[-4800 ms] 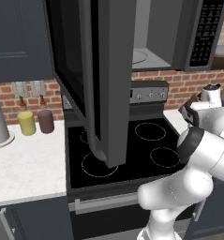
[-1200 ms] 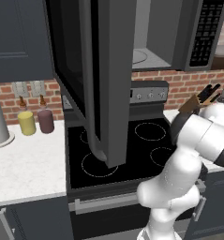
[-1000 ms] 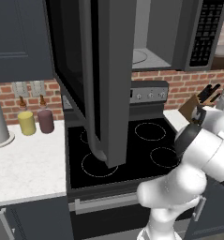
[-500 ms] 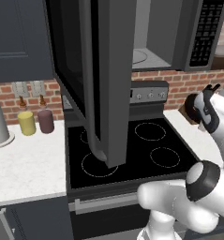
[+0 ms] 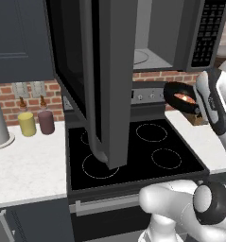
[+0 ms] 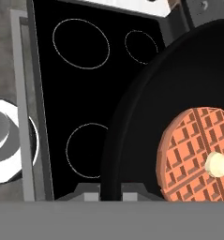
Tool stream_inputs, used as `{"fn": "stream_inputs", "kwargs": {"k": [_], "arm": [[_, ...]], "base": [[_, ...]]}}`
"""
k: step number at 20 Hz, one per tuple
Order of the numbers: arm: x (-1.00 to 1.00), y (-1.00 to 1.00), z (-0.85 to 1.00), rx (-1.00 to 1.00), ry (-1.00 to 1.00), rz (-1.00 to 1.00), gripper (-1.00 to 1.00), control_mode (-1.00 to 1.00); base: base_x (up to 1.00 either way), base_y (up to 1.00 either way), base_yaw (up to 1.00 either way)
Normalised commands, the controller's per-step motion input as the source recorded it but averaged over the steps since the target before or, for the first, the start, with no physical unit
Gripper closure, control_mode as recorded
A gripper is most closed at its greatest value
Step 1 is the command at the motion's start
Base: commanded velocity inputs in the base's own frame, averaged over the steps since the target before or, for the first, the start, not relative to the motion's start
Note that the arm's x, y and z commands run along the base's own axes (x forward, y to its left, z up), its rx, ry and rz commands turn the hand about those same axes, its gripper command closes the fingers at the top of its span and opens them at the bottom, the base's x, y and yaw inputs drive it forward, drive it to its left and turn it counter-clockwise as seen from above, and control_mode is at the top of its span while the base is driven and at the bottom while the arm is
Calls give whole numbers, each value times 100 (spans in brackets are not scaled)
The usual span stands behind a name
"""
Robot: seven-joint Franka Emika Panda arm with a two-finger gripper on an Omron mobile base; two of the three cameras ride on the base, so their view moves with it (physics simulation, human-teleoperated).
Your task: Open the microwave, place the bowl with waffle inside the microwave, then close the microwave door and turn it on.
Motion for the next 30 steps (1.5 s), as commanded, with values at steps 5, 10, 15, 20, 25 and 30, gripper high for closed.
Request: {"fn": "stream_inputs", "kwargs": {"k": [5,10,15,20,25,30], "arm": [[-46,86,79,-20,-13,25,100,-100],[-31,78,57,-10,-33,6,100,-100],[-13,55,47,-1,-31,3,100,-100],[19,35,28,1,-14,4,100,-100],[51,32,29,5,-5,8,100,-100],[57,28,34,2,5,9,100,-100]], "base": [[0,0,0],[0,0,0],[0,0,0],[0,0,0],[0,0,0],[0,0,0]]}}
